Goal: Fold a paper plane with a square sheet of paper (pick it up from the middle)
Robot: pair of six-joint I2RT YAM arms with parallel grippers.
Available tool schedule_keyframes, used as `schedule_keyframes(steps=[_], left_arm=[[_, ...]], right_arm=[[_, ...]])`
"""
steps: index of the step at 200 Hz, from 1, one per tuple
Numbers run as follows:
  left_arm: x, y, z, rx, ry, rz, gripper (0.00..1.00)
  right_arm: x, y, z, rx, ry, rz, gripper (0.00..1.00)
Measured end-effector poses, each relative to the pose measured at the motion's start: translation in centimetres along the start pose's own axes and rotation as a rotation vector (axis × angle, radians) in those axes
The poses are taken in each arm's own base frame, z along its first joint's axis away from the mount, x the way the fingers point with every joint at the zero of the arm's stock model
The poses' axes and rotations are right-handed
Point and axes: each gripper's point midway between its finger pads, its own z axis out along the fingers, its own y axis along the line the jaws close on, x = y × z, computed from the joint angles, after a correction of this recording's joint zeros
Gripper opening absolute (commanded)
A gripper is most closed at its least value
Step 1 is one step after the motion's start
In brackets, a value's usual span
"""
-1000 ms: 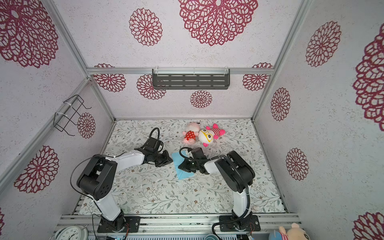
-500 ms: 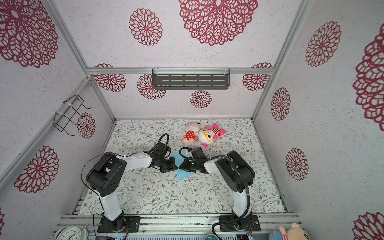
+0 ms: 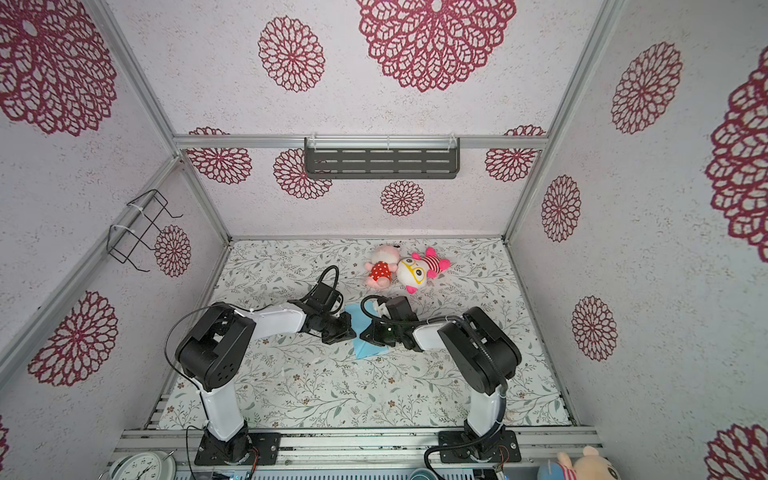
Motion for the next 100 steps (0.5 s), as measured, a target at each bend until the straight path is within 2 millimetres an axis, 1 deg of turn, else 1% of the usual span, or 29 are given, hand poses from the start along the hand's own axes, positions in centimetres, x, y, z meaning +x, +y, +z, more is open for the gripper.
schedule_keyframes(steps=[33, 47, 76, 100], left_arm=[[0.0, 0.0, 0.1, 0.0, 0.001, 0.001, 0.0], [0.0, 0.0, 0.1, -0.001, 0.001, 0.002, 0.0], [0.0, 0.0, 0.1, -0.001, 0.001, 0.004, 0.0], [0.0, 0.0, 0.1, -0.001, 0.001, 0.004, 0.0]], right_arm=[[2.3, 0.3, 0.2, -0.03, 0.05, 0.005, 0.08], [3.0, 0.5, 0.3, -0.036, 0.068, 0.007, 0.08], [3.3, 0.9, 0.4, -0.055, 0.077, 0.004, 0.08], [3.6, 0.8, 0.4, -0.054, 0.082, 0.008, 0.08]])
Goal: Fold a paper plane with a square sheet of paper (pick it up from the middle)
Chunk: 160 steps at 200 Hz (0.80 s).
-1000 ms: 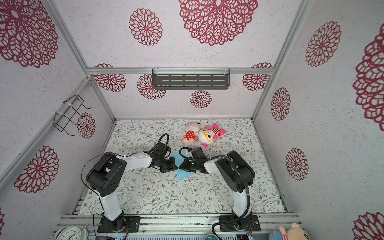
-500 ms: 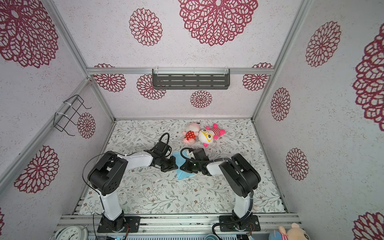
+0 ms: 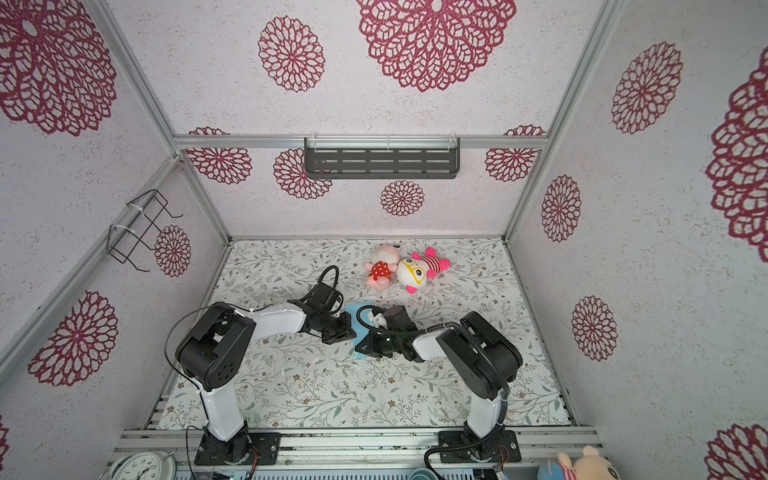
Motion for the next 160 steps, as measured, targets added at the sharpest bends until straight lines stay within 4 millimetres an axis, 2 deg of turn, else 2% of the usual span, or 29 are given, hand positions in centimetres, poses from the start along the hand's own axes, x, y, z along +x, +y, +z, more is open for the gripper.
schedule_keyframes(steps=[56, 160], left_arm=[[0.0, 0.0, 0.0, 0.0, 0.0, 0.0, 0.0], [0.0, 0.0, 0.0, 0.0, 0.0, 0.0, 0.0]], right_arm=[[0.9, -1.1, 0.2, 0.02, 0.024, 0.021, 0.08], [1.1, -1.2, 0.5, 0.047, 0.054, -0.02, 0.08]])
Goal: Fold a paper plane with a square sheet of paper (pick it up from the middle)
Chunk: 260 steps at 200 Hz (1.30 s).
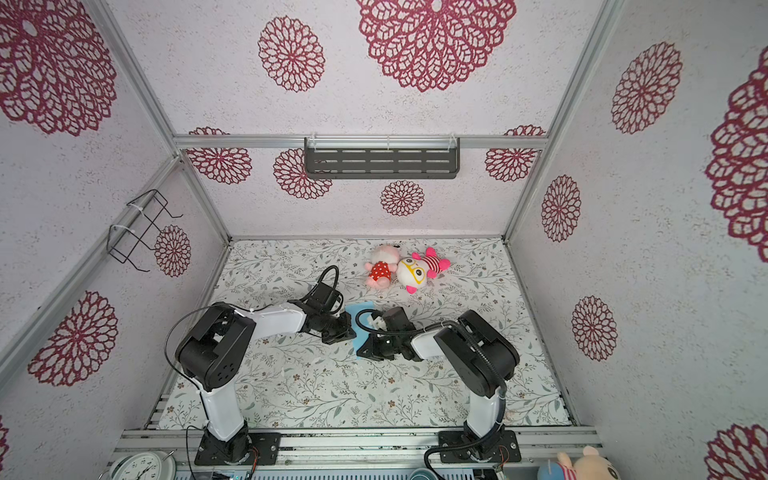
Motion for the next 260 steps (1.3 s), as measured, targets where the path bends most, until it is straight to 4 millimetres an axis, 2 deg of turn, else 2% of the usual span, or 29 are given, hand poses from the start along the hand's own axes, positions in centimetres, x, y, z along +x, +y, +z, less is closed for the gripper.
schedule_keyframes(steps=[28, 53, 84, 131, 167, 205, 260], left_arm=[[0.0, 0.0, 0.0, 0.0, 0.0, 0.0, 0.0], [0.0, 0.0, 0.0, -0.001, 0.001, 0.0, 0.0], [0.0, 0.0, 0.0, -0.005, 0.004, -0.001, 0.0], [0.0, 0.0, 0.0, -0.007, 0.006, 0.002, 0.0], [0.0, 0.0, 0.0, -0.01, 0.008, 0.008, 0.0], [0.0, 0.0, 0.0, -0.013, 0.009, 0.014, 0.0], [0.0, 0.0, 0.0, -0.019, 0.01, 0.018, 0.0]], right_arm=[[-0.7, 0.4, -0.6, -0.009, -0.025, -0.012, 0.08], [-2.6, 1.1, -1.5, -0.036, -0.084, -0.025, 0.08], [-4.5, 0.6, -1.8, -0.042, -0.13, -0.011, 0.08], [-4.8, -2.0, -1.3, 0.007, -0.138, 0.045, 0.08], [-4.9, -2.4, -1.4, 0.008, -0.157, 0.068, 0.08], [-5.1, -2.4, -2.1, -0.003, -0.185, 0.073, 0.08], [-7.9, -0.8, -2.7, -0.028, -0.233, 0.038, 0.08]])
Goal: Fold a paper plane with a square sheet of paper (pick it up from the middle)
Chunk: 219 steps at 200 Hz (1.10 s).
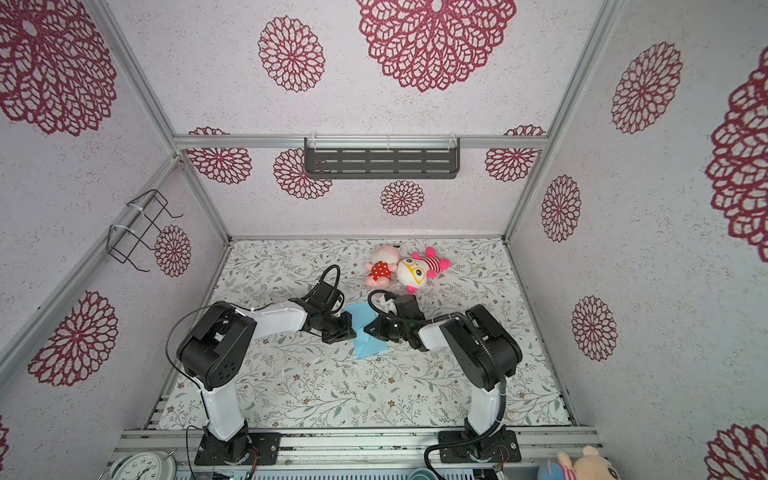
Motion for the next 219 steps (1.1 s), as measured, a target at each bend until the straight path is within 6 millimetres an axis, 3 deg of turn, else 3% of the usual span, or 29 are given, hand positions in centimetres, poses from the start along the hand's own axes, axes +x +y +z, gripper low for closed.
schedule_keyframes(steps=[69, 133, 148, 169, 219], left_arm=[[0.0, 0.0, 0.0, -0.008, 0.003, 0.002, 0.0], [-1.1, -1.2, -0.8, -0.048, -0.02, 0.045, 0.0], [-1.1, -1.7, -1.2, -0.059, -0.037, 0.068, 0.06], [-0.3, -2.8, -2.0, -0.073, -0.059, 0.111, 0.1], [2.8, -5.5, -2.5, -0.079, -0.081, 0.249, 0.07]], right_arm=[[-0.3, -3.0, 0.1, 0.073, -0.011, 0.055, 0.07], [-0.2, -3.3, -0.1, 0.068, -0.031, 0.062, 0.06], [-0.2, -3.3, -0.1, 0.065, -0.037, 0.068, 0.07], [-0.2, -3.3, -0.2, 0.061, -0.042, 0.08, 0.06], [-0.2, -3.4, -0.2, 0.063, -0.046, 0.123, 0.06]])
